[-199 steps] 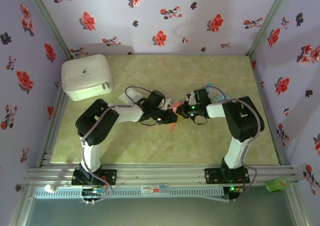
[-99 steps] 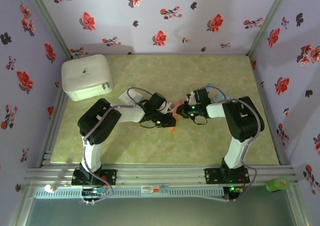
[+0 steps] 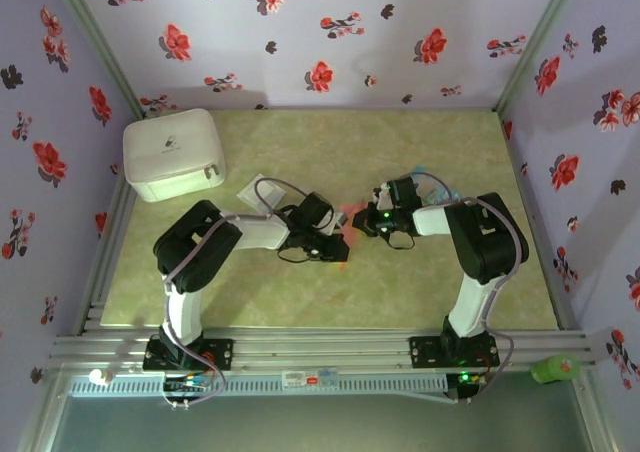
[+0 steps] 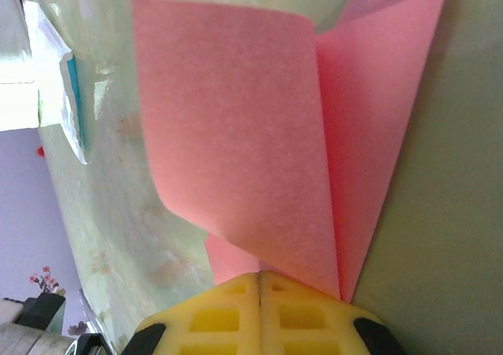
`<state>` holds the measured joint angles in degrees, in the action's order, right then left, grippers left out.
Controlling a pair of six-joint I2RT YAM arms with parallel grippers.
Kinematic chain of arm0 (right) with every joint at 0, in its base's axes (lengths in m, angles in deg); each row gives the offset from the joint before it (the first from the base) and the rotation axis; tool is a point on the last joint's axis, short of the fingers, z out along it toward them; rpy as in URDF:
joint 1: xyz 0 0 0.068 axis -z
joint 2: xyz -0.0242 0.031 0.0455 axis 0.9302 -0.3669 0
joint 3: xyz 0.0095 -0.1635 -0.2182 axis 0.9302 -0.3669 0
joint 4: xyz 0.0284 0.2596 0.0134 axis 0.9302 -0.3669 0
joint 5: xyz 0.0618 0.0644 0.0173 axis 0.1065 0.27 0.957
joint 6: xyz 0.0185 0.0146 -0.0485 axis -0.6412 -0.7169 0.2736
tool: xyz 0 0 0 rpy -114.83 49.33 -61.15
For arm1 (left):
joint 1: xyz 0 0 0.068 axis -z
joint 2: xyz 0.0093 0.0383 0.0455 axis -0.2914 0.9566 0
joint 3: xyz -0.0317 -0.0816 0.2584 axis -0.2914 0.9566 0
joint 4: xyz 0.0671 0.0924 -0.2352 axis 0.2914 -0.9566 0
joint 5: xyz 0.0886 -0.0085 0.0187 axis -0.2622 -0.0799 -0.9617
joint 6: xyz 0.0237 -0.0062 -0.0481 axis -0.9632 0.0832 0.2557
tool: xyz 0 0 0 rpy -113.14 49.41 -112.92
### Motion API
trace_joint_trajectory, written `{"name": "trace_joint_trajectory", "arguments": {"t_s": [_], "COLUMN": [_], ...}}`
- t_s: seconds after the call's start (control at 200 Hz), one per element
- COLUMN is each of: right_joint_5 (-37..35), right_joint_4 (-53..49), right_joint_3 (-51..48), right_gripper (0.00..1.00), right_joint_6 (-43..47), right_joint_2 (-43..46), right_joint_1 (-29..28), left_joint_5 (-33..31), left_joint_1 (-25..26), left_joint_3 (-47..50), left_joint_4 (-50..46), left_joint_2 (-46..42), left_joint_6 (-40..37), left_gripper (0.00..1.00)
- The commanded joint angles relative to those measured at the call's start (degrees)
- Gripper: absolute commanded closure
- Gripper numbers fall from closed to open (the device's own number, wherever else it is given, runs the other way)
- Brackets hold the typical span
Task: Fold a paper plane with a square sheet of paper (pick it up from the middle)
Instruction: Fold the wing for the fifth time at the center of the table.
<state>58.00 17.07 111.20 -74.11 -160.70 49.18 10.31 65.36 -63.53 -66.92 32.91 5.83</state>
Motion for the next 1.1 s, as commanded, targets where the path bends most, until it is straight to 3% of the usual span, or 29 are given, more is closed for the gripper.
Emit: {"name": "trace_joint_trajectory", "arguments": {"t_s": [0.0, 0.51, 0.79, 0.93, 1.095], "right_joint_5": [-6.4, -6.4, -6.0, -6.0, -6.0], "right_joint_4": [-8.6, -8.8, -8.5, -8.5, -8.4], "right_joint_3": [-1.3, -1.4, -1.4, -1.3, -1.3], "right_gripper": [0.97, 0.97, 0.97, 0.97, 0.97], "right_joint_6": [1.9, 1.9, 1.5, 1.3, 1.2], "right_joint_2": [-1.2, -0.8, -0.4, 0.0, -0.3], "right_joint_1": [0.3, 0.3, 0.3, 0.3, 0.3], "left_joint_5": [0.1, 0.0, 0.3, 1.5, 2.2], "left_joint_1": [1.7, 2.6, -0.6, -3.7, -3.7], "left_joint_3": [3.3, 7.2, 10.0, 7.3, -1.3], "left_joint_4": [-7.0, -10.4, 1.9, 10.4, 10.5], "left_joint_2": [-1.5, -7.2, -16.3, -12.9, -4.8], "left_joint_6": [-1.8, -3.8, 2.2, 7.9, 8.9], "left_gripper": [0.89, 0.89, 0.91, 0.91, 0.91]}}
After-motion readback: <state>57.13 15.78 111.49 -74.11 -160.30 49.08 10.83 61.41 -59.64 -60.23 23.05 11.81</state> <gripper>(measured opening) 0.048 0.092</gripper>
